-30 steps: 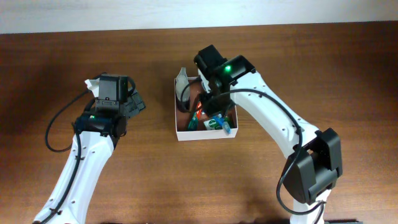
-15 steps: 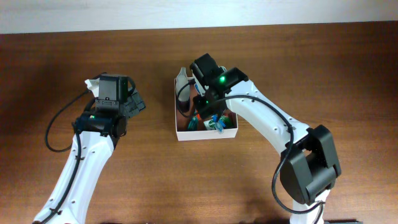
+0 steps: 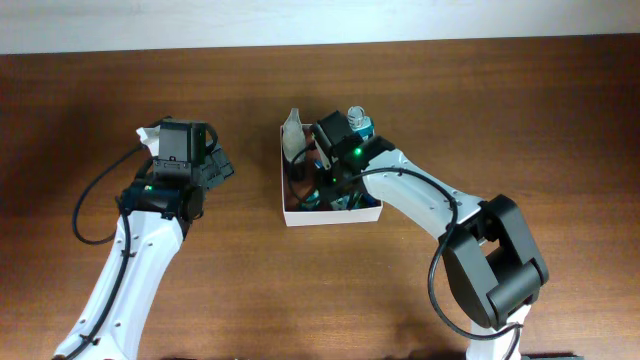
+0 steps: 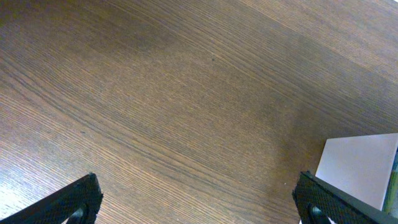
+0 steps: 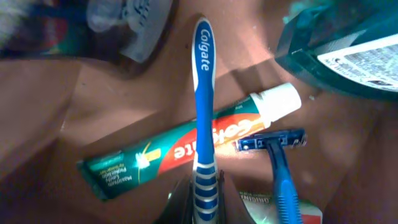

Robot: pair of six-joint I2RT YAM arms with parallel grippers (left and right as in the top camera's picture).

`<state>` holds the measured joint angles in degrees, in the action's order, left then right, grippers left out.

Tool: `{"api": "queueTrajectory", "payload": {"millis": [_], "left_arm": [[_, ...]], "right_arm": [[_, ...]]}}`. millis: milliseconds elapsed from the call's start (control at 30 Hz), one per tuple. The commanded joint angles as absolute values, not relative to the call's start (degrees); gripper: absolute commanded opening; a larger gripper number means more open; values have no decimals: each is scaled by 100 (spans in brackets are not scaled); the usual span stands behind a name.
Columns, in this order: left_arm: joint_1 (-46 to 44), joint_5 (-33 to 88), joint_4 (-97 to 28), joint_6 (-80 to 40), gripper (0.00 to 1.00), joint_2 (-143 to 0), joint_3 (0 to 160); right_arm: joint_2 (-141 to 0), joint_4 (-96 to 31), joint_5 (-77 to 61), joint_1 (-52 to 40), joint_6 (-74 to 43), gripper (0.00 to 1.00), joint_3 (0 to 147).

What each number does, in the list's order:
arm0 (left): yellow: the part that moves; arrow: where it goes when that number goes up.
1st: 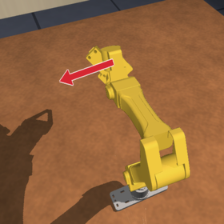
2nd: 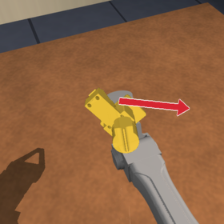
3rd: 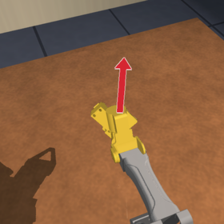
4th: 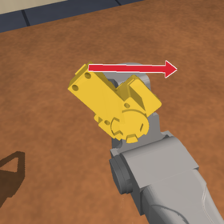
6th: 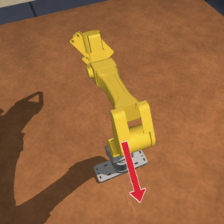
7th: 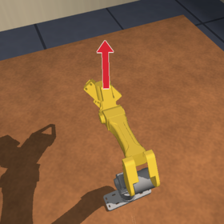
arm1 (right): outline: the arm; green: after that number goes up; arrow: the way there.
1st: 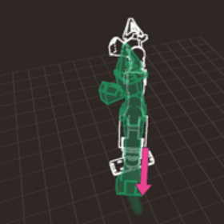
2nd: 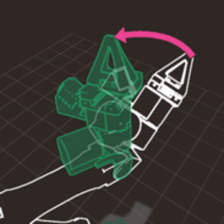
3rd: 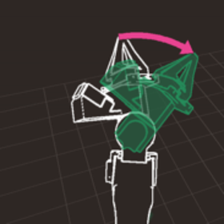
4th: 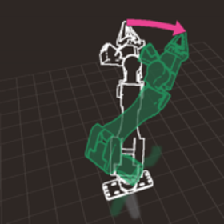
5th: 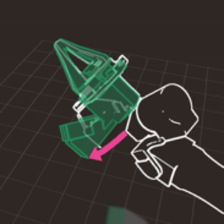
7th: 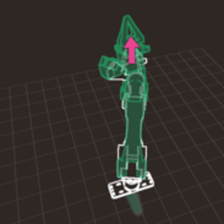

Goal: Pack container
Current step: 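Lower the toothbrush into the box and open the right gripper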

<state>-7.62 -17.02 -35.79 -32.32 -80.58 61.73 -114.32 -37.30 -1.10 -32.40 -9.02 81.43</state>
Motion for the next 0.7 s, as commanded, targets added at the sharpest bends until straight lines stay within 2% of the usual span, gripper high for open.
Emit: {"api": "queueTrajectory", "payload": {"millis": [0, 267, 667], "left_arm": [[-744, -1800, -3564, -3179, 99, -7990, 6219], [-744, -1800, -3564, -3179, 99, -7990, 6219], [-744, -1802, -3564, -3179, 99, -7990, 6219]], "right_arm": [[-11465, -3734, -126, -3282, -945, 6, 8025], [-11467, -3695, -126, -3282, -943, 6, 8025], [-11459, -3970, -126, -3282, -14, 4, 8119]]}}
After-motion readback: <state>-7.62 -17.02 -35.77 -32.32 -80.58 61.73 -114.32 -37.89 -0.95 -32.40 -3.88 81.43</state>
